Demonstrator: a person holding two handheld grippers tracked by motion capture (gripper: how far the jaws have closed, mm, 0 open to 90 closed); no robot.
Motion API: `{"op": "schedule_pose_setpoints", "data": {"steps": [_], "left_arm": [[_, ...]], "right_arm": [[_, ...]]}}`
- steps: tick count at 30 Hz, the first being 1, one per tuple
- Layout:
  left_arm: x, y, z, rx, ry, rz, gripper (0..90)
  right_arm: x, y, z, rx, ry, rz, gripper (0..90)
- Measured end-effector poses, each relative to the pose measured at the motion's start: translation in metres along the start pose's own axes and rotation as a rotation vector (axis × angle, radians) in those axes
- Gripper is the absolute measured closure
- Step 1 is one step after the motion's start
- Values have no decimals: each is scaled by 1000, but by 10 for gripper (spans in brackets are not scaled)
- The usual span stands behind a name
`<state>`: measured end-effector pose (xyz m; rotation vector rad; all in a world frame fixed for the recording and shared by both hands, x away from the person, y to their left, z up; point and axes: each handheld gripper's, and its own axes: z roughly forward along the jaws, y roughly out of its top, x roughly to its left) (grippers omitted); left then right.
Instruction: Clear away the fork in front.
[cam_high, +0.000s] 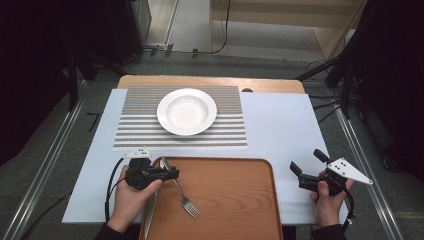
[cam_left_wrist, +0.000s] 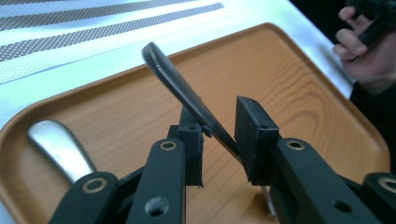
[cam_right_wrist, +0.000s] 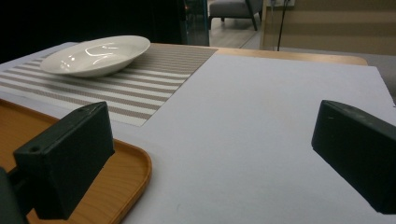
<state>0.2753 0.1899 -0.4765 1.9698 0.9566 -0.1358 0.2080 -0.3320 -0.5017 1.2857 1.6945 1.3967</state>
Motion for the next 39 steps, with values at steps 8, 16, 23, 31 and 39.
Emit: {"op": "schedule_pose_setpoints", "data": {"steps": [8, 16, 23, 31, 39], "left_arm": [[-1, 0, 2, 20, 30, 15, 687], [-3, -1, 5, 48, 54, 32, 663], [-3, -1, 9, 74, 71, 44, 644], [-4, -3, 15, 121, 84, 65, 636], [-4, -5, 21, 177, 117, 80, 638]], "right_arm": [[0, 0, 0, 2, 1, -2, 0], [0, 0, 0, 5, 0, -2, 0], [0, 0, 1, 7, 0, -1, 0], [0, 0, 1, 8, 0, -2, 0], [0, -1, 1, 9, -4, -1, 0]]}}
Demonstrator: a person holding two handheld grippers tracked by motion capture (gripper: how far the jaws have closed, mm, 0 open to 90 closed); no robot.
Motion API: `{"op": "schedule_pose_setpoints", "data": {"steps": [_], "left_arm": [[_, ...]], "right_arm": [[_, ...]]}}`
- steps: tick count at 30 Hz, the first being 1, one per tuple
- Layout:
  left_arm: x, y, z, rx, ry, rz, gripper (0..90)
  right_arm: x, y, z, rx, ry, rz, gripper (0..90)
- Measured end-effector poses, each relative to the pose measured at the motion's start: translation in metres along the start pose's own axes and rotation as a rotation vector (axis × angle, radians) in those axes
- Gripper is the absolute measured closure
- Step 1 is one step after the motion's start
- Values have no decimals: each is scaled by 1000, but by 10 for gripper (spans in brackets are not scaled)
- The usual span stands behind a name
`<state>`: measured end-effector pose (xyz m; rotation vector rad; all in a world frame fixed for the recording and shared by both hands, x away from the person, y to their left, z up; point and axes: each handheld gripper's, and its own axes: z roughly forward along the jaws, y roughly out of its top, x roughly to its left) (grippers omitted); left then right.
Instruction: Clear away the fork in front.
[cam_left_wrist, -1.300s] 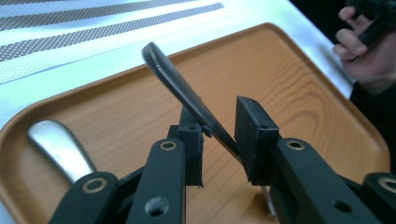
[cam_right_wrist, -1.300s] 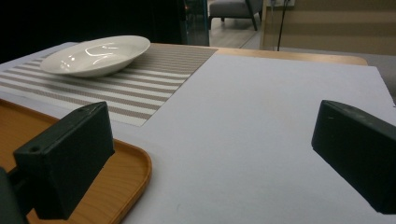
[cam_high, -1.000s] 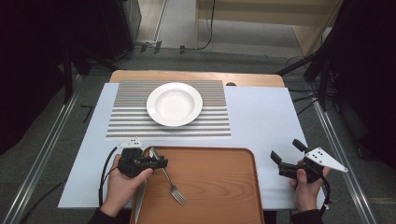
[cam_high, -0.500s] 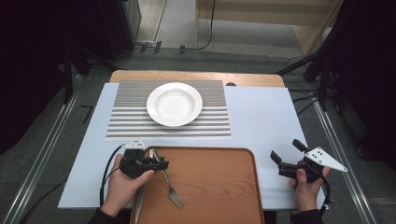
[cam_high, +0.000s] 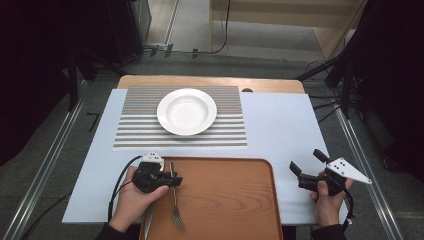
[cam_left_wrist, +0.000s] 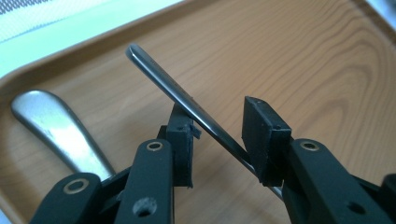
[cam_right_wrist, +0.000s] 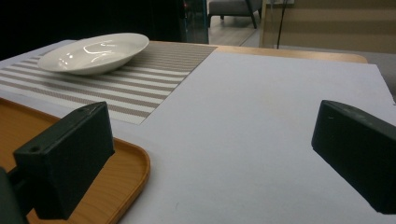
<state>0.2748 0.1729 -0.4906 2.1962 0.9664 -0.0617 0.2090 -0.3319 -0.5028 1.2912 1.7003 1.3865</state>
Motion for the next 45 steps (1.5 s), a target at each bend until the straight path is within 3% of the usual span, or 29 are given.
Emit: {"op": "schedule_pose_setpoints", "data": {"steps": [10, 20, 21, 23, 25, 27, 29, 32, 34, 45], "left_arm": [[-2, 0, 1, 21, 53, 18, 645], [2, 0, -8, -40, 92, 0, 573], [2, 0, -9, -44, 96, 2, 600], [3, 0, -10, -42, 59, 7, 711], [0, 0, -10, -41, 24, 35, 830], [-4, 0, -8, -32, -4, 63, 893], [-9, 1, -5, -14, -20, 97, 896], [-12, 0, 0, 21, -8, 121, 897], [-13, 0, 4, 34, 16, 122, 896], [-10, -1, 4, 24, 38, 99, 897]], "right_arm": [[0, 0, 0, 2, -3, 1, 0], [-1, 0, 0, 1, -4, 1, 0], [-1, 0, 0, 1, -6, 2, 0], [-2, 0, 0, 0, -5, 2, 0], [-2, 0, 0, 0, -5, 0, 0], [-2, 0, 1, 0, -5, 0, 0], [-1, 0, 1, 1, -5, 2, 0], [-1, 0, 1, 2, -6, 1, 0], [-1, 0, 1, 2, -6, 0, 0], [-1, -1, 4, 8, -3, -2, 0]]}}
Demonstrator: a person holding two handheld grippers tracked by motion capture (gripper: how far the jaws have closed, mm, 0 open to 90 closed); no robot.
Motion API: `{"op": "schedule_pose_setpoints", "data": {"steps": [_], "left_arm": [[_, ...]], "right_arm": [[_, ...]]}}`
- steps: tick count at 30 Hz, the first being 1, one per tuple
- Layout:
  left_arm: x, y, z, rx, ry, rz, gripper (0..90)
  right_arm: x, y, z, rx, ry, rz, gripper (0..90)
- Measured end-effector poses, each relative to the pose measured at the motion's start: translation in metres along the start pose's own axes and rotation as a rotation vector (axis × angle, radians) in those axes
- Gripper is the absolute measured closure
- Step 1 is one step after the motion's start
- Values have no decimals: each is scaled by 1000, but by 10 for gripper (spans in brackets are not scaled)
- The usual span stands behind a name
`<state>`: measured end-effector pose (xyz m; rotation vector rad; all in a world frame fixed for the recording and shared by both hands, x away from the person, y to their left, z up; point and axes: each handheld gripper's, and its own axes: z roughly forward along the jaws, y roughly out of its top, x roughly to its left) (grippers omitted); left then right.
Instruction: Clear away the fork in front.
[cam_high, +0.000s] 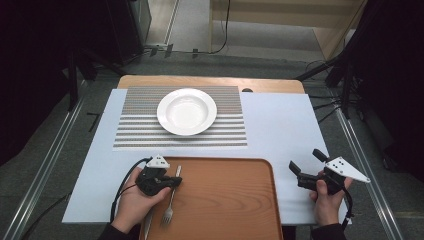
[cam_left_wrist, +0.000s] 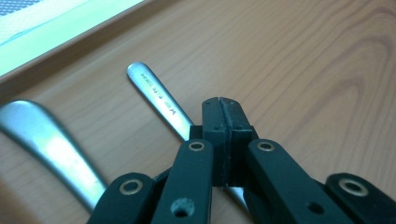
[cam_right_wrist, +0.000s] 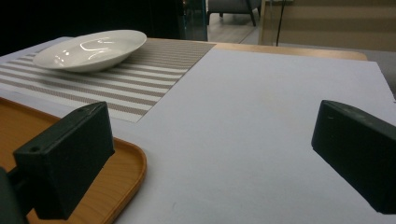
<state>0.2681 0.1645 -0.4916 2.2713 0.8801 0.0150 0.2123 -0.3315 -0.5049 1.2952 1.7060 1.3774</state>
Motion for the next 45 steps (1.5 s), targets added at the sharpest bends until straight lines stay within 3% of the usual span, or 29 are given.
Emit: {"op": "schedule_pose_setpoints", "data": {"steps": [19, 23, 28, 34, 39, 45], "left_arm": [[9, -3, -4, -16, 11, -29, 896], [11, -3, -7, -45, -2, -45, 888], [12, -4, -14, -113, -4, -43, 741], [16, -2, -26, -196, -13, -77, 428], [20, -3, -36, -254, -33, -91, 307], [24, -5, -41, -294, -40, -94, 241]], "right_arm": [[-1, 0, -1, 0, -3, 4, 0], [-2, 1, -2, -3, -5, 0, 0], [-2, 1, -1, -2, -6, -1, 0], [-1, 1, -2, -5, -6, -2, 0], [-2, 1, -2, -5, -8, 1, 0], [-3, 1, -3, -8, -12, 6, 0]]}}
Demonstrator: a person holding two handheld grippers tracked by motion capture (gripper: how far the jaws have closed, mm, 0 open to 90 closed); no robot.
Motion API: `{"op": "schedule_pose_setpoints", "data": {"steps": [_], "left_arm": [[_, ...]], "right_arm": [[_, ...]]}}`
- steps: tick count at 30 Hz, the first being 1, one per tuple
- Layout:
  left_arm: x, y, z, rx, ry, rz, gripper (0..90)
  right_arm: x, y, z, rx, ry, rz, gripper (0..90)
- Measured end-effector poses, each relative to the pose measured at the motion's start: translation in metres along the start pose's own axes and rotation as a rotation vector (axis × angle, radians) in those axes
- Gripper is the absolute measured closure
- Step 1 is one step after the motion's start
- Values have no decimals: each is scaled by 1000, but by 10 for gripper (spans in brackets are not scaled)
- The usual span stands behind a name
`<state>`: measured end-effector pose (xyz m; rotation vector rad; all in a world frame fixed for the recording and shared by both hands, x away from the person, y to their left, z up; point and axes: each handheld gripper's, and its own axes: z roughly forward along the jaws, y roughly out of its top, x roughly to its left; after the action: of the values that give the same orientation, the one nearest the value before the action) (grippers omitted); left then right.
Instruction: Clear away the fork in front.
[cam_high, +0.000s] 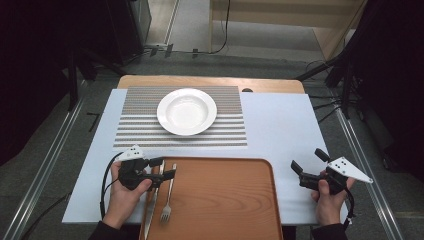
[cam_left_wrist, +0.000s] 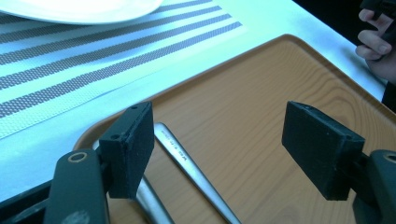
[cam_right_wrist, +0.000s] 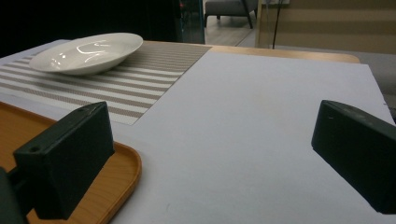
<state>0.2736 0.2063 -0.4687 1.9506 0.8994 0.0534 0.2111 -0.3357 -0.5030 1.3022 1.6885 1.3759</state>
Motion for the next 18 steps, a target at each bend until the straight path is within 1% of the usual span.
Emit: {"op": "schedule_pose_setpoints", "data": {"steps": [2, 4, 5, 6, 7, 8, 9, 11, 12, 14, 16, 17, 18], "left_arm": [[1, 0, -1, -9, -5, -6, 187], [1, 1, -3, -27, -5, -4, 186], [1, 2, -4, -31, -11, -5, 177], [2, 2, -4, -33, -16, -4, 144], [2, 2, -5, -42, -5, -7, 121], [2, 2, -6, -52, 0, 0, 118], [3, 1, -8, -61, -5, -5, 118], [4, 0, -11, -75, -8, -5, 59], [4, 0, -12, -85, -25, 0, 13], [4, 1, -15, -86, -7, 6, 0], [6, 4, -15, -95, -11, -8, 0], [6, 5, -15, -95, -3, -10, 0], [7, 6, -15, -98, -9, -13, 0]], "right_arm": [[0, 0, 0, -4, -3, 1, 0], [1, 0, 0, -3, -4, -2, 0], [1, 0, -1, -2, -6, -3, 0], [0, 0, -1, -3, -7, -3, 0], [-1, 0, -1, -5, -9, -3, 0], [-1, 0, -1, -5, -11, 1, 0], [-2, 0, -1, -2, -14, 3, 0], [-3, 0, 0, -2, -16, 6, 0], [-3, 0, 1, -2, -17, 8, 0], [-3, 0, 1, -7, -18, -2, 0], [-2, 1, 0, -10, -18, -10, 0], [-1, 1, -1, -10, -17, -15, 0], [-1, 1, -2, -9, -18, -21, 0]]}}
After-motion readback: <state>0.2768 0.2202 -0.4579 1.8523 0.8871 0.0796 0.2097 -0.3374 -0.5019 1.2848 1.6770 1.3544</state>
